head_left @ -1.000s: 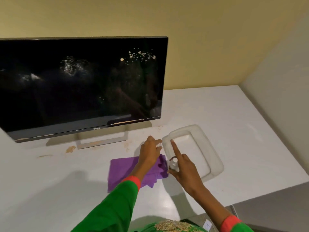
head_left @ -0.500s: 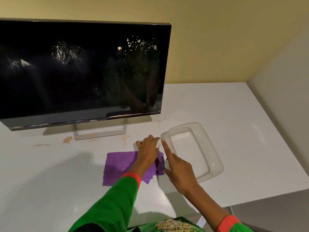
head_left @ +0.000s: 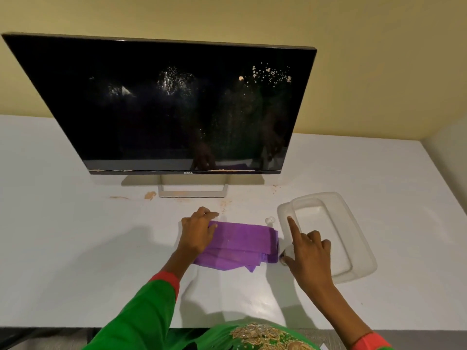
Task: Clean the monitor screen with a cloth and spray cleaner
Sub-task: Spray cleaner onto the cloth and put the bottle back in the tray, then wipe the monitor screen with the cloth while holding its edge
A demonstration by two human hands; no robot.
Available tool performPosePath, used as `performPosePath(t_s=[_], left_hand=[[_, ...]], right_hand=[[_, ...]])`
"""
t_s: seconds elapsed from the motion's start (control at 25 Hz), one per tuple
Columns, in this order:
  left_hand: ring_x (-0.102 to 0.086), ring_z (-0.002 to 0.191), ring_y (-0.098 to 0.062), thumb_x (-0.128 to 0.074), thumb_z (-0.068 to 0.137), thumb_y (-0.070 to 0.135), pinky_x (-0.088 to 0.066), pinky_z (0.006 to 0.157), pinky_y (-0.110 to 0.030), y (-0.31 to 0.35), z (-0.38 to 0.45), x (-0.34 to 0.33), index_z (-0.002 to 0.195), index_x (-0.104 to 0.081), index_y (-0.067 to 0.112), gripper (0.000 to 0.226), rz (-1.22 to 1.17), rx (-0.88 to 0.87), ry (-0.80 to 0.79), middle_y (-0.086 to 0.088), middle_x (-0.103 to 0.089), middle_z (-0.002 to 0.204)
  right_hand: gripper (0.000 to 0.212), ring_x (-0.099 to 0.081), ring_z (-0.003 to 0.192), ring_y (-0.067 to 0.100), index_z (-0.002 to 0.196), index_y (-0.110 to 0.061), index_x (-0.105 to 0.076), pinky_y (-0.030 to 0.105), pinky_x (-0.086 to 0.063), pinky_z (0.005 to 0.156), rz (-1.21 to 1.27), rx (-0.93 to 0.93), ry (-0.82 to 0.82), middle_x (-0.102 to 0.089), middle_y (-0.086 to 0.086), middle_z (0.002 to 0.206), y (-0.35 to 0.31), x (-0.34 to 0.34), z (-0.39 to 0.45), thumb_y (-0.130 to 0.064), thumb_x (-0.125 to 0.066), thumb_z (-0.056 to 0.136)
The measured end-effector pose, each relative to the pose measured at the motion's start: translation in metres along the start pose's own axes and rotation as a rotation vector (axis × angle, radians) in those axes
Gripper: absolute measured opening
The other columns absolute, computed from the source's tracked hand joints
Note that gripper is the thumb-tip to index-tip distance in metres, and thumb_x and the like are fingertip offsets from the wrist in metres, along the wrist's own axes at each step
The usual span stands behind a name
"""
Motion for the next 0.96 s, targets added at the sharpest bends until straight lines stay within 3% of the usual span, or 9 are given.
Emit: performPosePath(t_s=[0.16, 0.32, 0.48, 0.56, 0.68, 0.76, 0.84, 0.96], left_hand=[[-0.051, 0.114, -0.022, -0.047, 0.094, 0.022, -0.032, 0.104, -0.040, -0.007, -0.008, 0.004, 0.125, -0.054, 0.018, 0.032, -0.021, 0.027, 0.003, -0.006, -0.052, 0.128], [-0.050, 0.113, -0.022, -0.048, 0.093, 0.024, -0.029, 0.102, -0.038, -0.007, -0.012, 0.008, 0.124, -0.054, 0.019, 0.032, -0.017, 0.050, 0.017, -0.005, -0.051, 0.128], [-0.056, 0.107, -0.027, -0.056, 0.089, 0.016, -0.033, 0.093, -0.039, -0.014, -0.032, 0.028, 0.115, -0.062, 0.009, 0.028, -0.081, 0.001, 0.203, -0.014, -0.058, 0.120], [-0.059, 0.102, -0.034, -0.059, 0.085, 0.008, -0.039, 0.087, -0.044, -0.023, -0.043, 0.044, 0.111, -0.064, 0.004, 0.027, -0.054, -0.011, 0.284, -0.019, -0.061, 0.116], [-0.057, 0.107, -0.036, -0.058, 0.085, 0.004, -0.041, 0.086, -0.044, -0.042, -0.053, 0.078, 0.116, -0.061, 0.005, 0.031, 0.008, -0.057, 0.343, -0.020, -0.059, 0.118], [-0.052, 0.115, -0.031, -0.053, 0.089, 0.009, -0.035, 0.091, -0.037, -0.059, -0.054, 0.111, 0.123, -0.056, 0.011, 0.034, -0.005, -0.032, 0.387, -0.016, -0.053, 0.126], [-0.050, 0.116, -0.030, -0.050, 0.091, 0.011, -0.033, 0.092, -0.033, -0.074, -0.052, 0.148, 0.126, -0.053, 0.015, 0.035, -0.006, -0.022, 0.489, -0.014, -0.050, 0.131], [-0.050, 0.112, -0.031, -0.045, 0.092, 0.009, -0.037, 0.091, -0.036, -0.091, -0.045, 0.206, 0.130, -0.049, 0.016, 0.038, -0.011, -0.069, 0.656, -0.016, -0.048, 0.129]], right_hand=[[0.094, -0.048, 0.098, 0.021, 0.152, -0.026, -0.009, 0.031, -0.024, 0.073, -0.061, -0.023, -0.079, -0.064, -0.004, 0.099, 0.004, 0.011, 0.001, -0.045, -0.067, 0.081], [0.091, -0.048, 0.104, 0.021, 0.150, -0.028, -0.016, 0.032, -0.025, 0.076, -0.040, -0.002, -0.111, -0.063, -0.004, 0.108, 0.000, 0.028, 0.002, -0.048, -0.068, 0.079], [0.058, -0.053, 0.104, 0.022, 0.135, -0.022, -0.049, 0.031, -0.037, 0.085, 0.525, 0.121, 0.096, -0.067, -0.002, 0.103, -0.032, 0.039, 0.025, -0.032, -0.071, 0.083], [0.041, -0.053, 0.109, 0.021, 0.128, -0.017, -0.056, 0.026, -0.039, 0.090, 0.687, 0.145, -0.015, -0.068, 0.003, 0.108, -0.064, 0.027, 0.049, -0.025, -0.065, 0.089], [0.048, -0.048, 0.120, 0.029, 0.136, -0.009, -0.046, 0.033, -0.038, 0.101, 0.370, 0.237, -0.311, -0.057, 0.013, 0.129, -0.107, -0.013, 0.075, -0.029, -0.057, 0.093], [0.057, -0.047, 0.119, 0.029, 0.136, -0.009, -0.042, 0.034, -0.038, 0.099, 0.136, 0.282, -0.397, -0.053, 0.013, 0.130, -0.122, -0.032, 0.077, -0.037, -0.060, 0.089], [0.052, -0.051, 0.113, 0.026, 0.125, -0.012, -0.053, 0.030, -0.041, 0.093, 0.108, 0.254, -0.411, -0.057, 0.010, 0.123, -0.127, -0.038, 0.077, -0.039, -0.067, 0.083], [0.027, -0.055, 0.088, 0.017, 0.091, -0.019, -0.064, 0.024, -0.042, 0.069, 0.245, 0.207, -0.474, -0.059, -0.002, 0.098, -0.131, -0.024, 0.070, -0.038, -0.074, 0.074]])
Point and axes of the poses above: each hand's wrist, its own z-axis towards the middle knuckle, its own x-axis out of the back of the hand, y = z × x, the point moved 1 cm from there along z, towards the middle knuckle
